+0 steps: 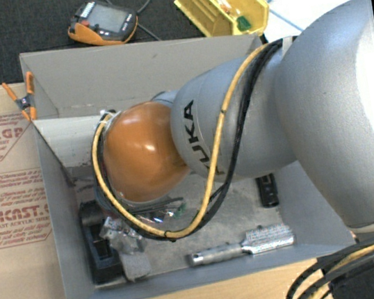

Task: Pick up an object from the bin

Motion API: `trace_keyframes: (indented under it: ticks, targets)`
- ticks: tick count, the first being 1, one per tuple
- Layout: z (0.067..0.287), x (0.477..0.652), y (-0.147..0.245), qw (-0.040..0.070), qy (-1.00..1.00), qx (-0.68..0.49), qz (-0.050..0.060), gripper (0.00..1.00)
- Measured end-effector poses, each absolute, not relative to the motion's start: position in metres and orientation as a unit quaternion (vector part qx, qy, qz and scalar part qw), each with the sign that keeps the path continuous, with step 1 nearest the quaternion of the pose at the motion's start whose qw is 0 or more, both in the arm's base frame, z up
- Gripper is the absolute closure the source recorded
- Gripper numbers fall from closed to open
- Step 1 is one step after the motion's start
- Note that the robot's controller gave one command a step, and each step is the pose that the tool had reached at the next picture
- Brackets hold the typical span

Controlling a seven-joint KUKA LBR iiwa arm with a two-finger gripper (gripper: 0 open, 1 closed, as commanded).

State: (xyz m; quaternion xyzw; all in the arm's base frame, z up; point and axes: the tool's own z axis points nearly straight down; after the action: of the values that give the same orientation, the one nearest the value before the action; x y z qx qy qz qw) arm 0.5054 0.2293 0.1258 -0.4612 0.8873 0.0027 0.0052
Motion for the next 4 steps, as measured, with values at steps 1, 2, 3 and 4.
trace_keyframes:
  ticks: [1,2,3,4]
  targets:
    - [0.107,0.532,0.187,0.004,0.894,-0.448,0.002,1.00]
    - [0.101,0.496,0.220,0.007,0.788,-0.616,0.002,1.00]
    - [0.156,0.551,0.192,0.008,0.683,-0.731,0.000,1.00]
    - [0.088,0.504,0.214,0.007,0.633,-0.774,-0.002,1.00]
